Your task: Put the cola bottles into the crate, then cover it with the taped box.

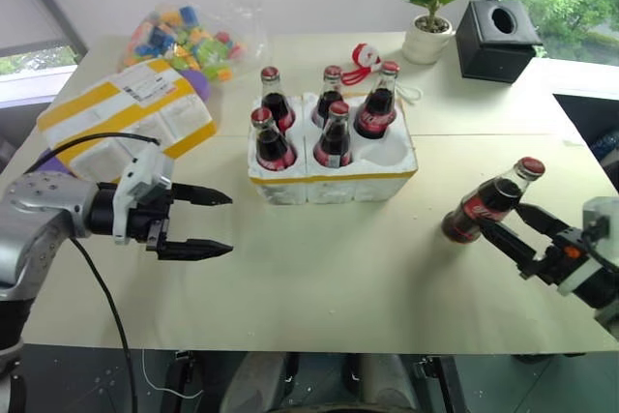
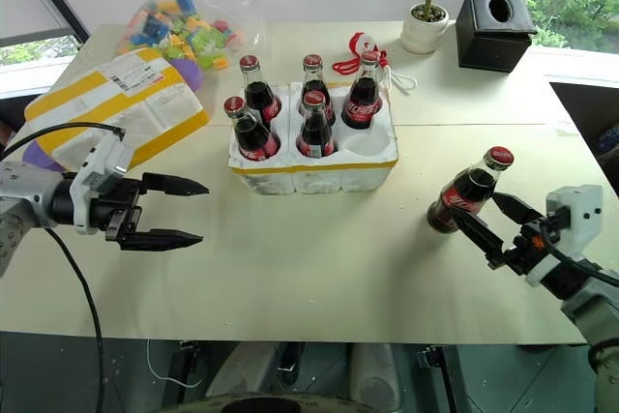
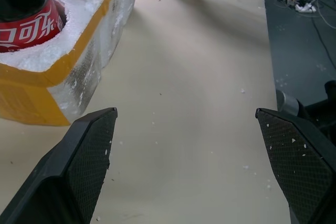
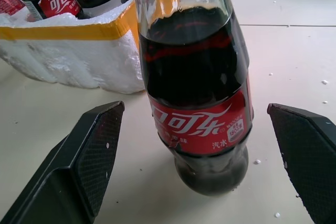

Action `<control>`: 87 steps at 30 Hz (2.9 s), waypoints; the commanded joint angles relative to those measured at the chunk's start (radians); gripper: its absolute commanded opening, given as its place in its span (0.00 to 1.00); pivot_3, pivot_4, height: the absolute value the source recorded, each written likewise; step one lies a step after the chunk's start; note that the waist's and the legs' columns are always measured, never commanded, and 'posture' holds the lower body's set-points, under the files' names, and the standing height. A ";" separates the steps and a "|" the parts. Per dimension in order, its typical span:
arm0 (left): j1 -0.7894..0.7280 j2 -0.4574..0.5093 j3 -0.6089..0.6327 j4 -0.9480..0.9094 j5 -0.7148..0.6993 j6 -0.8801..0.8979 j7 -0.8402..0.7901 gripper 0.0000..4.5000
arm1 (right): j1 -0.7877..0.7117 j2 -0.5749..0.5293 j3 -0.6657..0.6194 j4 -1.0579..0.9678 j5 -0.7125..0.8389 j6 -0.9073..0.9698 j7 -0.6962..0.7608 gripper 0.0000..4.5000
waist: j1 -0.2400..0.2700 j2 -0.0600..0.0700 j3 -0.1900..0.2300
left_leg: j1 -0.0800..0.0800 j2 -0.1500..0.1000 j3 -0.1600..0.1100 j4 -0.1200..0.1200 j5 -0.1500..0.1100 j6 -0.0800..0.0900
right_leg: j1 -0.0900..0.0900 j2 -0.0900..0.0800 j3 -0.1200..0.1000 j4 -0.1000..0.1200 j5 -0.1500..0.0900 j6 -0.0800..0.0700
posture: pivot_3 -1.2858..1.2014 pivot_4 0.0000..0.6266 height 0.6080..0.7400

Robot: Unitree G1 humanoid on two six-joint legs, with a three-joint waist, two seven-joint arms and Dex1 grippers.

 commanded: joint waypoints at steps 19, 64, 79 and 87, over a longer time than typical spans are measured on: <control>-0.150 -0.016 -0.017 -0.099 -0.066 0.134 0.130 1.00 | -0.270 -0.147 0.060 0.085 0.150 -0.050 -0.045 0.64 | -0.006 0.002 0.001 | 0.001 0.000 0.000 0.000 0.000 0.000 | 0.000 0.000 0.001 0.001 0.000 0.000 | 0.52 0.24 0.94; -0.005 -0.003 0.129 -0.086 -0.056 0.086 0.272 1.00 | -0.837 -0.130 0.621 0.433 -0.119 -0.129 0.140 0.99 | -0.004 0.000 0.002 | -0.004 0.000 0.000 -0.001 0.004 -0.007 | -0.007 0.002 0.001 0.003 0.001 0.000 | 0.52 0.24 0.94; 0.129 -0.114 0.501 0.029 0.210 0.055 0.808 1.00 | -0.753 -0.569 0.255 0.312 0.146 0.068 0.430 0.99 | -0.002 0.000 0.002 | -0.004 0.000 0.001 -0.001 0.000 -0.001 | -0.006 0.001 0.000 0.002 0.001 0.000 | 0.52 0.24 0.94; 0.011 -0.335 0.879 0.183 -0.050 0.225 1.068 1.00 | -0.706 -0.543 0.261 0.228 0.163 0.030 0.412 0.99 | 0.000 -0.004 0.000 | -0.004 0.001 0.001 0.001 0.000 -0.001 | -0.006 0.001 0.000 0.004 0.001 0.000 | 0.52 0.24 0.94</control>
